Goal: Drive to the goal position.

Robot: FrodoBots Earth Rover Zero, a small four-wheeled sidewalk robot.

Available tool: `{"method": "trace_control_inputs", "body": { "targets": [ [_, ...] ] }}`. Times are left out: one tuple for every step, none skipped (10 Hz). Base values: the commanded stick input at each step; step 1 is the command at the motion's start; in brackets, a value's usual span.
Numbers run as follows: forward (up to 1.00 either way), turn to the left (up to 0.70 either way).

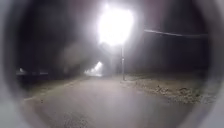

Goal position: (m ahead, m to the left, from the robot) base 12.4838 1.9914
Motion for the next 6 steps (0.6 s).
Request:
{"method": "trace_control_inputs", "body": {
  "targets": [
    [0.70, 0.02],
    [0.70, 0.02],
    [0.70, 0.03],
    [0.70, 0.02],
    [0.70, 0.02],
    [0.70, 0.03]
  ]
}}
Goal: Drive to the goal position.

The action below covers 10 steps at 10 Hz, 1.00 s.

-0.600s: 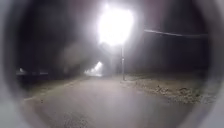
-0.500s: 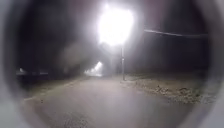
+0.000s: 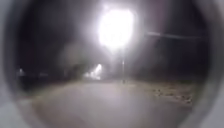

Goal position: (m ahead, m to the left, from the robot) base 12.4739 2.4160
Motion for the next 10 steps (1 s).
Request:
{"method": "trace_control_inputs", "body": {
  "targets": [
    [0.70, 0.05],
    [0.70, 0.10],
    [0.70, 0.18],
    [0.70, 0.20],
    [0.70, 0.20],
    [0.70, 0.21],
    [0.70, 0.18],
    [0.70, 0.15],
    [0.70, 0.15],
    [0.70, 0.15]
  ]
}}
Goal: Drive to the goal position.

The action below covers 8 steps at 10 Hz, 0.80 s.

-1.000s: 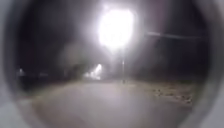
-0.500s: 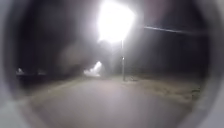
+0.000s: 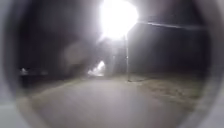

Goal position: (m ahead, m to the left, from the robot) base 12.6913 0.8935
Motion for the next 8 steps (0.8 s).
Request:
{"method": "trace_control_inputs", "body": {
  "targets": [
    [0.80, 0.24],
    [0.85, 0.29],
    [0.85, 0.28],
    [0.85, 0.22],
    [0.85, 0.06],
    [0.85, 0.04],
    [0.85, 0.03],
    [0.85, 0.03]
  ]
}}
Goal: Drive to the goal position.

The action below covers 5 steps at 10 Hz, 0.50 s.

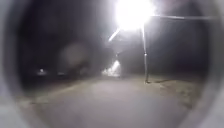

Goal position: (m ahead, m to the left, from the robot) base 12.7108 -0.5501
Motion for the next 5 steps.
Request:
{"method": "trace_control_inputs", "body": {
  "targets": [
    [0.85, 0.03],
    [0.85, 0.02],
    [0.85, 0.00],
    [0.85, 0.00],
    [0.85, -0.04]
  ]
}}
